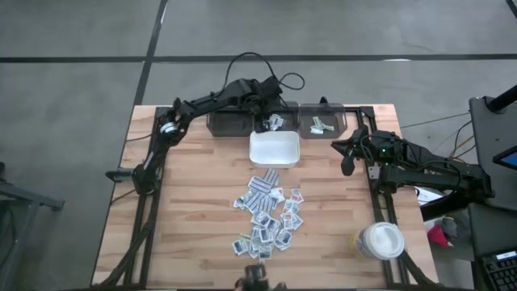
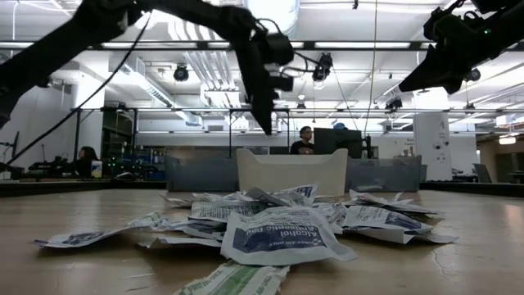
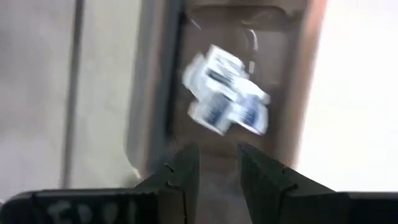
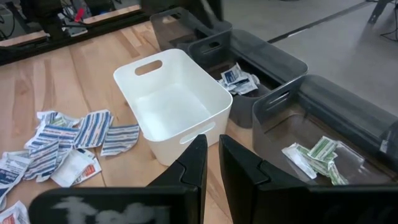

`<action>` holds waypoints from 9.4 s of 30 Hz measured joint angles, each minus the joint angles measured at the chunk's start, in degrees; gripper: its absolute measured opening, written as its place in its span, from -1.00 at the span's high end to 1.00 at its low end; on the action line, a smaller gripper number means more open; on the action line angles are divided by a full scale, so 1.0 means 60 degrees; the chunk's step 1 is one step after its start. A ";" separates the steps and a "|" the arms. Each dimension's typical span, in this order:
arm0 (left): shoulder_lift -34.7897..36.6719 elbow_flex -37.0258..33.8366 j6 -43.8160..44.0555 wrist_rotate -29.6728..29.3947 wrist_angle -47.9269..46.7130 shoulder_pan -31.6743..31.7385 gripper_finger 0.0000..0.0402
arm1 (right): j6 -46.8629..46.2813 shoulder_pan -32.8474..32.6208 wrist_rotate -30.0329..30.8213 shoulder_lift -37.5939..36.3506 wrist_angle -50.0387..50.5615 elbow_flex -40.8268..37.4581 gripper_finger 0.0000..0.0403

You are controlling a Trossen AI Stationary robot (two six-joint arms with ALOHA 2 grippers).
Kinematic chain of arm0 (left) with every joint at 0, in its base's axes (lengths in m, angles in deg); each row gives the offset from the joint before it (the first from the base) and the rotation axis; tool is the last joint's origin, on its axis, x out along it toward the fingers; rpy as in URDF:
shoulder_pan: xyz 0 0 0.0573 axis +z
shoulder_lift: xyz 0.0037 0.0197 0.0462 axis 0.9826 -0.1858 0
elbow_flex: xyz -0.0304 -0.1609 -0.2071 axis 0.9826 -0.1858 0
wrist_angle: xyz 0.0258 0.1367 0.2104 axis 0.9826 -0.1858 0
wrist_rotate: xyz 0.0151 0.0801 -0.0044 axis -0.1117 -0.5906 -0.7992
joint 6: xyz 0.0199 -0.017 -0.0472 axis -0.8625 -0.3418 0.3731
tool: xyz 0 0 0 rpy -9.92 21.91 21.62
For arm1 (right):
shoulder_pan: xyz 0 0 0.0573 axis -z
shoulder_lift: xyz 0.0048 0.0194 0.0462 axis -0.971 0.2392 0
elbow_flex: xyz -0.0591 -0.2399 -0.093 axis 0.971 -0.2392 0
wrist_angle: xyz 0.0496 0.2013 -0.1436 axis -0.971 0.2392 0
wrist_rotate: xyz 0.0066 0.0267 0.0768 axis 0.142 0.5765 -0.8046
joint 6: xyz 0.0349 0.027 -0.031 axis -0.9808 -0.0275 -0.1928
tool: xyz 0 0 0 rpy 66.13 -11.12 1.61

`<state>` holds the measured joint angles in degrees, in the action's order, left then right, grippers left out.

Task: Pick & Place First Aid Supplies
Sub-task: Put the blue alcohol pad into the middle gray bin

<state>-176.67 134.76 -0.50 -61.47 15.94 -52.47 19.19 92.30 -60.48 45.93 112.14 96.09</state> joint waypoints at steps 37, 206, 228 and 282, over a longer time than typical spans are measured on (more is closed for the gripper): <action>0.2411 -0.6279 1.2503 0.1013 -0.0237 -0.6088 0.46 | 0.0004 0.0001 0.0000 0.0000 0.0033 -0.0004 0.81; -0.1635 -0.0854 0.4148 -0.0187 0.3937 0.0180 1.00 | 0.0000 0.0004 0.0011 0.0000 0.0062 -0.0007 0.81; -0.1358 0.1421 0.4214 -0.0180 0.0029 -0.0050 0.41 | 0.0000 0.0000 0.0005 0.0007 0.0062 -0.0007 0.81; 0.6302 -1.1514 1.3257 0.0141 0.5577 -0.7106 0.40 | 0.0000 0.0000 0.0001 0.0007 0.0066 -0.0018 0.81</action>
<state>-138.86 65.68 79.05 -60.62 49.40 -95.11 19.19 92.30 -60.47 45.98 112.53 95.98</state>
